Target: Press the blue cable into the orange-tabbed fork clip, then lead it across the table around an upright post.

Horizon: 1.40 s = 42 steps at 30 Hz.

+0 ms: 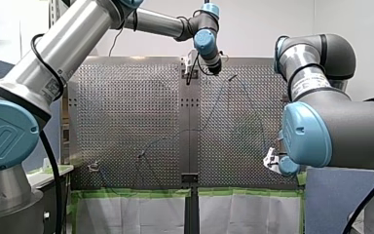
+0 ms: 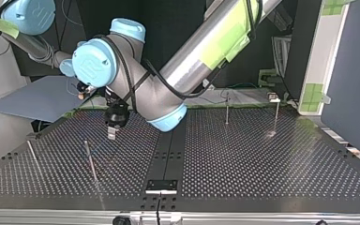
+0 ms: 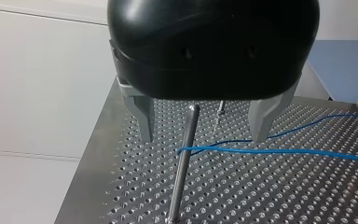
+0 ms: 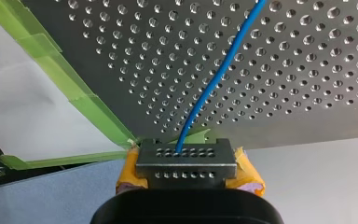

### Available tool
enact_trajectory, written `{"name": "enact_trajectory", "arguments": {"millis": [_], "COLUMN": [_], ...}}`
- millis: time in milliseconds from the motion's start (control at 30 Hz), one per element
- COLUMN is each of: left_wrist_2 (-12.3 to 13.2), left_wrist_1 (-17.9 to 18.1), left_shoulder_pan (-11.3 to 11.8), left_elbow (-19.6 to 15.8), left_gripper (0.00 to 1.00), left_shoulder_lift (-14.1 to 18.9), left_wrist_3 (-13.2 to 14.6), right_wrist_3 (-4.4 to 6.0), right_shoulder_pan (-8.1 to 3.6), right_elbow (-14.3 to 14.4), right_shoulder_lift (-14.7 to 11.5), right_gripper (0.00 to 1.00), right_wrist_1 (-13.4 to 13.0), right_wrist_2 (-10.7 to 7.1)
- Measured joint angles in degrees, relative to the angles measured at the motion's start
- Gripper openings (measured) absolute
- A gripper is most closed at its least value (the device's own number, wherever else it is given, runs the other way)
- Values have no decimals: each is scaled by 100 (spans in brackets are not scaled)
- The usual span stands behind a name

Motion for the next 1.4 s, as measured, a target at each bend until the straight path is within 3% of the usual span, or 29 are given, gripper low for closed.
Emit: {"name": "enact_trajectory", "arguments": {"millis": [933, 1167, 1400], "left_wrist_2": [-1, 15, 60], "left_wrist_1": [-17, 187, 544], "left_shoulder_pan": [-12, 34, 106], "left_elbow": [-16, -326, -691], "left_gripper": [100, 100, 100], "left_shoulder_lift": [0, 199, 553], "left_wrist_3": [-19, -77, -345], "right_wrist_3": [-45, -61, -71], "right_shoulder_pan": [6, 6, 12], "right_elbow": [-1, -2, -2], "right_shoulder_lift": [-2, -3, -4], "right_gripper": [0, 0, 0], "right_wrist_1": [14, 10, 28], "right_wrist_2": [-3, 0, -1]}}
